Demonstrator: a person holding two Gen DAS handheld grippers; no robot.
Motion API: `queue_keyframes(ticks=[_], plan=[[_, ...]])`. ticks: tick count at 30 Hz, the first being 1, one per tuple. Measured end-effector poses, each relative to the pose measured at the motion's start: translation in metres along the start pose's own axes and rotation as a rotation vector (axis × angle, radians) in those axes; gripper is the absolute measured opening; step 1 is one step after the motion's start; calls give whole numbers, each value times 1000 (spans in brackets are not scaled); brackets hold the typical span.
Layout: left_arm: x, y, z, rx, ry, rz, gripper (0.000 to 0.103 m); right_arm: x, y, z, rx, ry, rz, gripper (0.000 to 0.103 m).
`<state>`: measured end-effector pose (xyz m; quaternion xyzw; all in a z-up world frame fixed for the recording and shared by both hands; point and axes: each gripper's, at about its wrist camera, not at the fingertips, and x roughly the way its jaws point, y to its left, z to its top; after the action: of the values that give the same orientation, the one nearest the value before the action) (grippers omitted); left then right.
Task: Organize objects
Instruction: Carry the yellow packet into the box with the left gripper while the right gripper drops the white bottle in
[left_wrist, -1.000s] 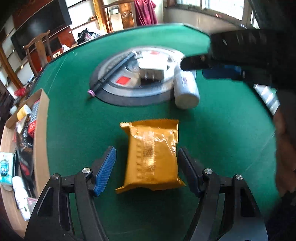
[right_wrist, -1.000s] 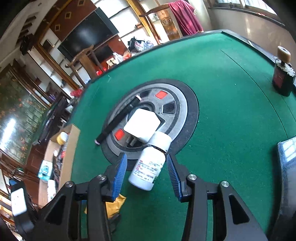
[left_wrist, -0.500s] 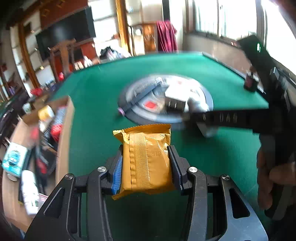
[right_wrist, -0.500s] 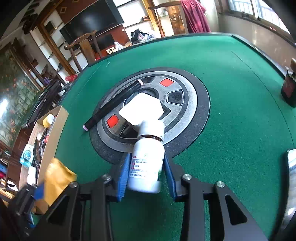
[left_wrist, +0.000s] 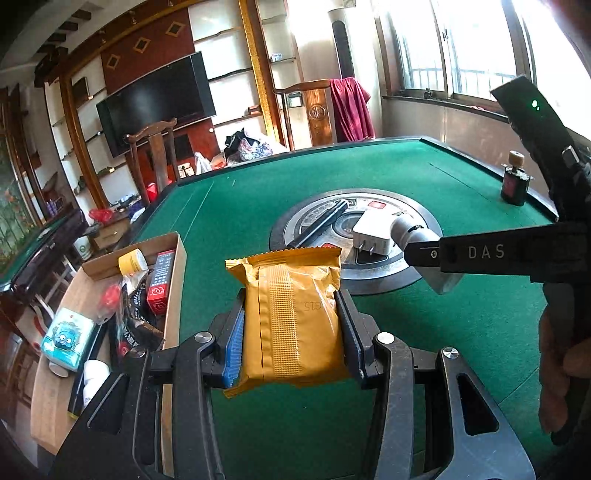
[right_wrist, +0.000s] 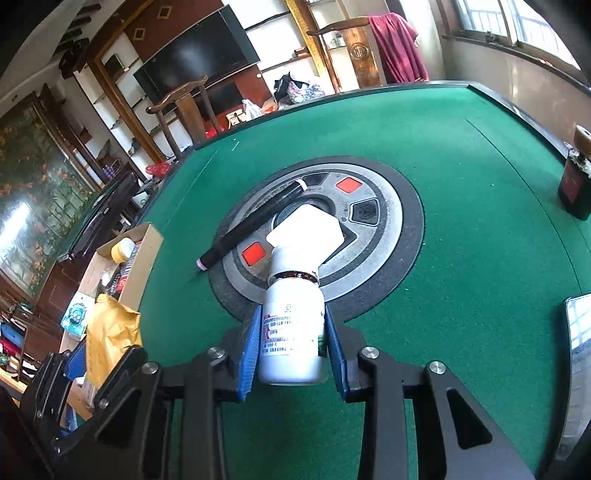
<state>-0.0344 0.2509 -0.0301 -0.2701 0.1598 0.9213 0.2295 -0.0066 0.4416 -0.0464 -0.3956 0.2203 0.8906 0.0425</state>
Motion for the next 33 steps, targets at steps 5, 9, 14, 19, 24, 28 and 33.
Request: queue_keyframes(ticks=[5, 9, 14, 19, 24, 28, 33], plan=[[1, 0, 0, 0, -2, 5, 45, -2, 4, 0, -6, -6, 13, 34], [0, 0, 0, 1, -4, 8, 45, -3, 7, 0, -12, -8, 21, 34], [-2, 0, 1, -1, -13, 13, 45, -4, 10, -1, -22, -15, 31, 34], [-7, 4, 2, -13, -33, 19, 45, -10, 20, -2, -30, -34, 60, 34], [-22, 28, 4, -79, -70, 38, 45, -16, 48, -6, -69, -62, 96, 34], [-33, 63, -2, -153, -73, 76, 45, -10, 80, -12, -120, -43, 129, 34], [-44, 118, -21, -254, -54, 135, 45, -2, 136, -24, -228, -18, 173, 34]])
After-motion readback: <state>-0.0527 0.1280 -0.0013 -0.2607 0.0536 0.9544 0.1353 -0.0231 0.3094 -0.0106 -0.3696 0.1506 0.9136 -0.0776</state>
